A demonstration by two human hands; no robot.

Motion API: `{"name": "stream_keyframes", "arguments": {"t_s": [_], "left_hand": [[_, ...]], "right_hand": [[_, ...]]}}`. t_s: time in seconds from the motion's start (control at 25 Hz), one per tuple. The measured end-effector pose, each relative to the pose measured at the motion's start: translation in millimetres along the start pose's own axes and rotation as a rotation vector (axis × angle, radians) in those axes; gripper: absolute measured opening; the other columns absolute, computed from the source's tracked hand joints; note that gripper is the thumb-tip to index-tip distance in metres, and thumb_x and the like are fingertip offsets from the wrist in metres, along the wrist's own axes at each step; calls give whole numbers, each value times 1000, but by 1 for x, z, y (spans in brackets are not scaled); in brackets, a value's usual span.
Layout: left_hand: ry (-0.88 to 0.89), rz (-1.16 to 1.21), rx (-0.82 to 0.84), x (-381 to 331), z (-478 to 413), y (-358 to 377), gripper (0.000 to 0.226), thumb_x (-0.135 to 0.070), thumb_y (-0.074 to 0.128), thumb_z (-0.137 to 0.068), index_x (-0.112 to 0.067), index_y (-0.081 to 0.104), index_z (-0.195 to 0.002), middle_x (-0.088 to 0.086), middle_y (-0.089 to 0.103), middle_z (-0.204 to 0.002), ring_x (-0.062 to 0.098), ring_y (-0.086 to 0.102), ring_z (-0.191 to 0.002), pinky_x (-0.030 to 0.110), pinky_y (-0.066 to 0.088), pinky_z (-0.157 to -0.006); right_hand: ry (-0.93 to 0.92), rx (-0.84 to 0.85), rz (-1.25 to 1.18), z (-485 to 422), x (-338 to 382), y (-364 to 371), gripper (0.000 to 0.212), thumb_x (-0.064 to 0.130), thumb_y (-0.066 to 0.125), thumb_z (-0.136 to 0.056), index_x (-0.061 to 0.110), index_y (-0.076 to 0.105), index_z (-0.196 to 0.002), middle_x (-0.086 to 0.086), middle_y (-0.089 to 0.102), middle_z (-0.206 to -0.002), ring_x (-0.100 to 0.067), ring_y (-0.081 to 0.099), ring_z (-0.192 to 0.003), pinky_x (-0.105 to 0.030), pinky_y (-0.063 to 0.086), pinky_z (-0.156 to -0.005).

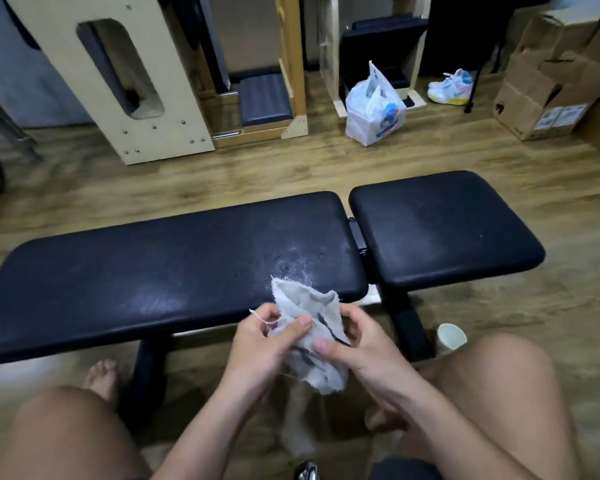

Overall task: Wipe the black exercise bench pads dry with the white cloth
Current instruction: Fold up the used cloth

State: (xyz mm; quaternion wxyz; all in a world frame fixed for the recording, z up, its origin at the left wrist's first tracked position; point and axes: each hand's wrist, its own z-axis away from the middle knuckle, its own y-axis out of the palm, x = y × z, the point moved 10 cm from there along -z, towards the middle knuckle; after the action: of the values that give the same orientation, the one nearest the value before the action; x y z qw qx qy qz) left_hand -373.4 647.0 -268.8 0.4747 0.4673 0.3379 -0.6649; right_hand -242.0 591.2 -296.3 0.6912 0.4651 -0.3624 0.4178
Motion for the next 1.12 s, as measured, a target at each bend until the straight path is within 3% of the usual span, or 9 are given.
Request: {"name": "stream_keyframes", "arguments": {"t_s": [0.16,0.28,0.52,0.6,0.72,0.8,0.88,1.0,1.12], "left_hand": [[19,-108,-61,-6,25,-22,23,8,69,-78,-11,69,-93,-2,76,-82,11,71,-76,21,52,-63],[-27,-124,-107,-8,37,-39,23,9,59,-75,-11,67,-81,-2,70,-72,12,64,-69,24,50,-65],[-116,146,172,-2,61,-19,39,-19,68,-79,-1,67,-114,25,68,-112,35,65,-101,42,50,-86],[-89,163,226,-9,67,-15,34,-19,69,-82,-2,69,-112,24,69,-111,33,67,-97,37,56,-79],[-49,351,259,-32,72,-15,27,-15,59,-94,-1,65,-117,21,68,-114,28,67,-98,36,58,-77],[-39,362,216,-39,68,-23,23,-13,53,-97,-1,62,-115,19,69,-109,26,68,-94,35,57,-73],[-31,261,176,-36,63,-36,21,-7,60,-93,-2,60,-113,22,69,-104,30,64,-90,41,51,-74],[-41,42,160,-37,59,-51,31,2,66,-87,-10,59,-115,24,71,-100,34,66,-87,46,50,-73],[59,-228,-19,-68,50,-68,41,-5,73,-83,-17,58,-119,13,73,-89,24,72,-79,32,55,-67]], "right_hand": [[-58,-105,178,4,0,-1,7,10,65,-90,13,70,-94,-2,73,-87,-16,66,-81,-25,52,-70],[-45,-110,62,9,12,5,19,16,54,-97,12,68,-84,1,67,-74,-16,59,-74,-23,46,-60],[-119,92,169,23,71,52,15,21,54,-98,12,65,-96,-4,68,-86,-14,63,-77,-29,51,-67],[-35,106,-14,22,83,48,30,36,57,-93,11,68,-106,-9,70,-98,-21,66,-85,-36,53,-77],[229,98,-386,27,45,42,76,67,38,-89,5,59,-129,-21,64,-123,-37,61,-113,-51,40,-105],[348,122,-389,43,11,51,86,73,30,-89,1,61,-125,-22,68,-111,-32,67,-101,-42,45,-98],[326,172,-327,53,2,63,72,62,35,-94,1,68,-113,-19,68,-98,-24,67,-88,-29,47,-88],[75,95,-51,47,36,59,41,33,54,-93,-4,67,-106,-18,70,-101,-26,67,-95,-35,51,-85],[-130,-62,351,41,75,47,70,50,74,-76,-16,55,-87,-32,56,-77,-21,50,-72,-38,39,-67]]}}
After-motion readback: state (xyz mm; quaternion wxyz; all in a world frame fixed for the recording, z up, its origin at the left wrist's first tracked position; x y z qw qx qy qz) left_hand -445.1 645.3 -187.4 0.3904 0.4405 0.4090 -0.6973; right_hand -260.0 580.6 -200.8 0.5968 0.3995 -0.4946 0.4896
